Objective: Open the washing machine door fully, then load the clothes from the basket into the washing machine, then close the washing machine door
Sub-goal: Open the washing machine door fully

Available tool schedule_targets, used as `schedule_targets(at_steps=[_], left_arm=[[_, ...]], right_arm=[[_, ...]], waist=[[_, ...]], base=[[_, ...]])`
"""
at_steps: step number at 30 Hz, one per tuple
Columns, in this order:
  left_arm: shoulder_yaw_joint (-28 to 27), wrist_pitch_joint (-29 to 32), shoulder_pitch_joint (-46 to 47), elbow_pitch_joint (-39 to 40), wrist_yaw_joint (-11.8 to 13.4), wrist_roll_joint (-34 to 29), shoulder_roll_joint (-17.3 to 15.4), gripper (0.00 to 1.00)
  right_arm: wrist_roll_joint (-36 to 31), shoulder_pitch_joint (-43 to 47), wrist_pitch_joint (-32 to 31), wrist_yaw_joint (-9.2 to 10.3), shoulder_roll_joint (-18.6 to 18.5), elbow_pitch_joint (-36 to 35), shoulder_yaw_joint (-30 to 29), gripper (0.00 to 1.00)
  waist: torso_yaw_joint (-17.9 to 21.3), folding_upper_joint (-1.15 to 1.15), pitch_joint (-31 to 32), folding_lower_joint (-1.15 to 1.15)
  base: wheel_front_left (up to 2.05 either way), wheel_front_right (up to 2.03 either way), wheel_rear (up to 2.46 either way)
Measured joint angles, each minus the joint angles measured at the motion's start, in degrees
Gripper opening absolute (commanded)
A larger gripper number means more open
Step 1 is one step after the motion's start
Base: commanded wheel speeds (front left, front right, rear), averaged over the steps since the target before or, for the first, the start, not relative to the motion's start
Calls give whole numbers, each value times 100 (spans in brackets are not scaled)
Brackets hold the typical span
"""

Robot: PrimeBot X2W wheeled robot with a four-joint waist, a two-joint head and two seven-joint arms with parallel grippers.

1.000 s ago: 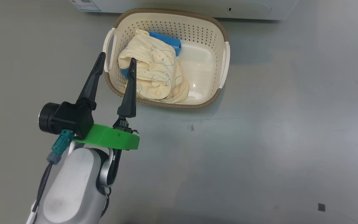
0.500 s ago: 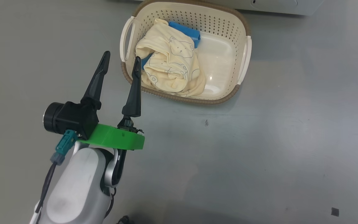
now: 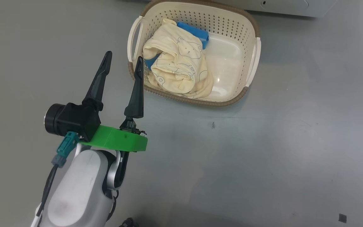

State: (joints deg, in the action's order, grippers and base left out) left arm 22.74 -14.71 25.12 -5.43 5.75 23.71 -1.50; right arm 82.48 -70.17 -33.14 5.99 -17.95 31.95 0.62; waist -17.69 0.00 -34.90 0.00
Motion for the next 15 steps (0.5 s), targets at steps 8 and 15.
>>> schedule_targets(at_steps=[8,15], left_arm=[[41,0,-1,-31,2,44,2,100],[43,0,-2,-30,19,44,2,100]], right_arm=[[21,25,-244,-132,-44,149,53,0],[79,50,-413,-152,-70,215,91,0]], waist=[[-26,0,87,0],[-12,0,150,0]], base=[[0,0,0],[0,0,0]])
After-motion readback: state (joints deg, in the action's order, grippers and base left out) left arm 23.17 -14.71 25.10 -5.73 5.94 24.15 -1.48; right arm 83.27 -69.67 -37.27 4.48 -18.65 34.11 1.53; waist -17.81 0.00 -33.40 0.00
